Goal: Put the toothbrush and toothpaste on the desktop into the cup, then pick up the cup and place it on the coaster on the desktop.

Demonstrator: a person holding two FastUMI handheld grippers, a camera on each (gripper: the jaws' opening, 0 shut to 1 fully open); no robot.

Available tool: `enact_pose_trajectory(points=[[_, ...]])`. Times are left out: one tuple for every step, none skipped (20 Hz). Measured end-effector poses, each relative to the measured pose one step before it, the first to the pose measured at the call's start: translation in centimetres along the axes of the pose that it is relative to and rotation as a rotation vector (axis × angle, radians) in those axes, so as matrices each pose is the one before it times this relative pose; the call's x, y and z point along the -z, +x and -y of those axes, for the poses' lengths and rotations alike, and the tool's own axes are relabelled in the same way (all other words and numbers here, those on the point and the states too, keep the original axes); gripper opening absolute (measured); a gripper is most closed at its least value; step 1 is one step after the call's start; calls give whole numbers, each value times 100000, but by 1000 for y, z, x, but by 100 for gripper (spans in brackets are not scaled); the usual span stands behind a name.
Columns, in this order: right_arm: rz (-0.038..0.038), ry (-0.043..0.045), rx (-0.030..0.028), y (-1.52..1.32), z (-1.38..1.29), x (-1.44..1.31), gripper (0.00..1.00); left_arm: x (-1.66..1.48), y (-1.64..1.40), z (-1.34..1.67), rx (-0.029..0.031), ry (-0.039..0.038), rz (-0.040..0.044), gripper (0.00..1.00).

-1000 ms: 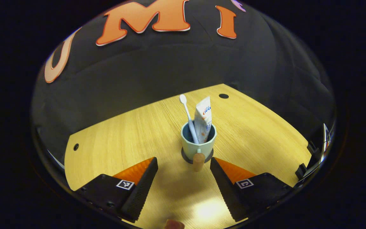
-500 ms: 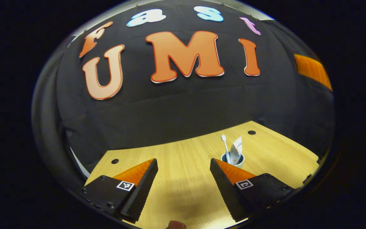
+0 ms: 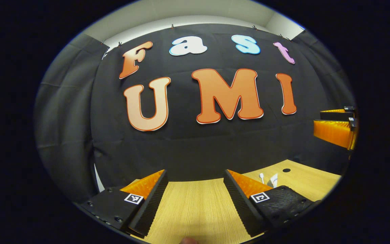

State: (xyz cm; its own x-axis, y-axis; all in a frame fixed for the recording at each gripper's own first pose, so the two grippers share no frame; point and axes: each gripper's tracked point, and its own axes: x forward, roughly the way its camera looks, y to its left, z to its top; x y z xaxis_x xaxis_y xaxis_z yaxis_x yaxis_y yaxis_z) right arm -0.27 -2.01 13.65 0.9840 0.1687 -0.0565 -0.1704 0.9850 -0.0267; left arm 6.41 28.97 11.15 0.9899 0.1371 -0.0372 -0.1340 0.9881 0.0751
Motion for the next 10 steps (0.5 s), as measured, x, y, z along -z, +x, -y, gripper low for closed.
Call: enact_pose_trajectory(points=[[-548,406,527,85,110,240,86,-259,-23,-224,-607,-665,954,99],[-221,-69,734,25,257,238,86,-432,54,-374,-507,-658,1438,99],[170,152,1275,108,303,107,86,-59,-180,-361,-645,-252,829,99],[16,206,741,68,189,227,86,-251,-48,-356,-731,-136,1213,99],[-208,614,756,27,166,221,89,-163,17,-11,225,9,689,99],[-2,599,355,166,96,194,86,-180,100,-62,-91,-622,1007,98],[-73,545,583,11,102,145,86,-218,51,149,614,-696,1021,98],[41,321,636,130,275,214,86,-270,87,103,421,-546,849,98],[-24,348,618,46,140,186,86,60,-55,11,321,-404,422,99],[130,146,-21,-31,68,125,86,-78,65,122,376,-335,63,99]])
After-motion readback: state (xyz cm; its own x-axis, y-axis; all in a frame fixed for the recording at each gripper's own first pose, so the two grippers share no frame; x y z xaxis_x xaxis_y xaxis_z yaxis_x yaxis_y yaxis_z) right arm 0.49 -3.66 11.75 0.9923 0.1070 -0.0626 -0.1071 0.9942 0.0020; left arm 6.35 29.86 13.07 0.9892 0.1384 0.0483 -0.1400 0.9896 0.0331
